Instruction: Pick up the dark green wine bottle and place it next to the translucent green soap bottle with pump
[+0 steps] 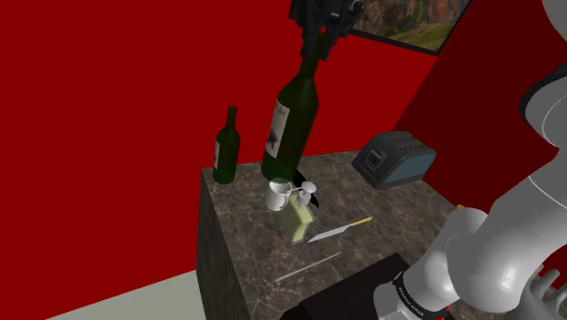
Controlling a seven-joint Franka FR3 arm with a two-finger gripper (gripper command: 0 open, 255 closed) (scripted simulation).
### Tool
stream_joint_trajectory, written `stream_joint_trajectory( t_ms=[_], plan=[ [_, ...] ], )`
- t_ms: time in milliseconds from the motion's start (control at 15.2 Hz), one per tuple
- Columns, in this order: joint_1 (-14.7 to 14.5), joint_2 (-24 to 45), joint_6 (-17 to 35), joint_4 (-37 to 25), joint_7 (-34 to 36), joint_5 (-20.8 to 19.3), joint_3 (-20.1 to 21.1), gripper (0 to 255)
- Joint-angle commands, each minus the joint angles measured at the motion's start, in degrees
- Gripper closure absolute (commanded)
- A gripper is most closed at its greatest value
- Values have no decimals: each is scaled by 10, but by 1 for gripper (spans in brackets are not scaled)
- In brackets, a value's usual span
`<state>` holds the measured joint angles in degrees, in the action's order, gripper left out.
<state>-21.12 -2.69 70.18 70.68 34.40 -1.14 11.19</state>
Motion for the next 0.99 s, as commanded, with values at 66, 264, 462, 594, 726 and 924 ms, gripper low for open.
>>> stream_joint_trajectory(
  t_ms=[66, 264, 462, 594, 726, 924],
  plan=[
    [-9, 1, 18, 17, 21, 0, 10, 255],
    [-7, -18, 49, 67, 19, 5, 8, 255],
    [-6, -35, 78, 112, 17, 8, 6, 255],
    [-6, -45, 96, 139, 15, 10, 5, 255],
    [-6, -53, 114, 166, 14, 12, 4, 255],
    [-5, -65, 140, 203, 13, 14, 3, 255]
  ],
)
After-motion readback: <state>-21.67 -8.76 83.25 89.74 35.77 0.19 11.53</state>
